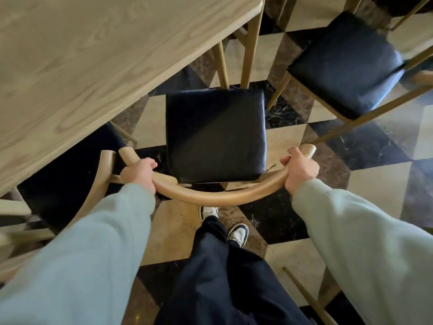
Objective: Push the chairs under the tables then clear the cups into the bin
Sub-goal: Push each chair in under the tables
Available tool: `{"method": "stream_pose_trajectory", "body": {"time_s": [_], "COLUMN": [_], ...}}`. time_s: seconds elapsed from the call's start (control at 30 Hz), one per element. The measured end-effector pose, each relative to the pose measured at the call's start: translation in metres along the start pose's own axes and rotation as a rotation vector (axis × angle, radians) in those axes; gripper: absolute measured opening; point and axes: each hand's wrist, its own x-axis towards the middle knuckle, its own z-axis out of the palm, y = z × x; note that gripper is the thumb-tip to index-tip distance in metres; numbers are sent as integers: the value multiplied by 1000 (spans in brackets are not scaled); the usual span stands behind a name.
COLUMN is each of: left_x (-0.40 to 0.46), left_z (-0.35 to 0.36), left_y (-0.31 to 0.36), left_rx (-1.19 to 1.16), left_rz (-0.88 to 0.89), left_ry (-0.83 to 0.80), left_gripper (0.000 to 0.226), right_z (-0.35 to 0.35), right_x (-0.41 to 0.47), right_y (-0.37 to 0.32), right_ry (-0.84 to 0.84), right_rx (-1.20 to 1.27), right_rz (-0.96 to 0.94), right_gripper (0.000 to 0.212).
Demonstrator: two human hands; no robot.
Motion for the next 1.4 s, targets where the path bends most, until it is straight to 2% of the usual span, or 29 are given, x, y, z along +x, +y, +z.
{"method": "stream_pose_trajectory", "body": {"time_s": [0.1, 0.37, 0.7, 0.83, 0.97, 1.07, 1.2, 1.3, 1.4], "left_x": [1, -10, -28, -37, -42, -49, -54, -51, -51], "left_z": [3, -2, -16, -22, -23, -19, -16, -11, -1], "left_y": [0, -9, -41, -55, -58, -61, -60, -55, -51], "left_rx": [-19, -31, -131, -143, -202, -215, -243, -278, -289], "left_rz": [1, 44, -61, -81, -124, -133, -176, -189, -164], "left_ry": [5, 23, 78, 127, 151, 198, 232, 233, 229], "left_gripper": [58, 69, 67, 70, 64, 68, 65, 63, 64], "right_z": [4, 3, 0, 6, 18, 28, 45, 59, 71], "right_x": [-4, -10, -10, -7, -2, 1, 5, 5, 8], "right_y": [-2, 2, 3, -1, -9, -20, -35, -47, -64], "right_ry": [35, 52, 0, -31, -72, -101, -164, -190, -194], "right_rx": [12, -13, -50, -94, -129, -157, -205, -203, -196], "right_rz": [7, -2, -81, -144, -197, -234, -275, -307, -345], "right_gripper": [26, 35, 50, 40, 13, 15, 33, 14, 11]}}
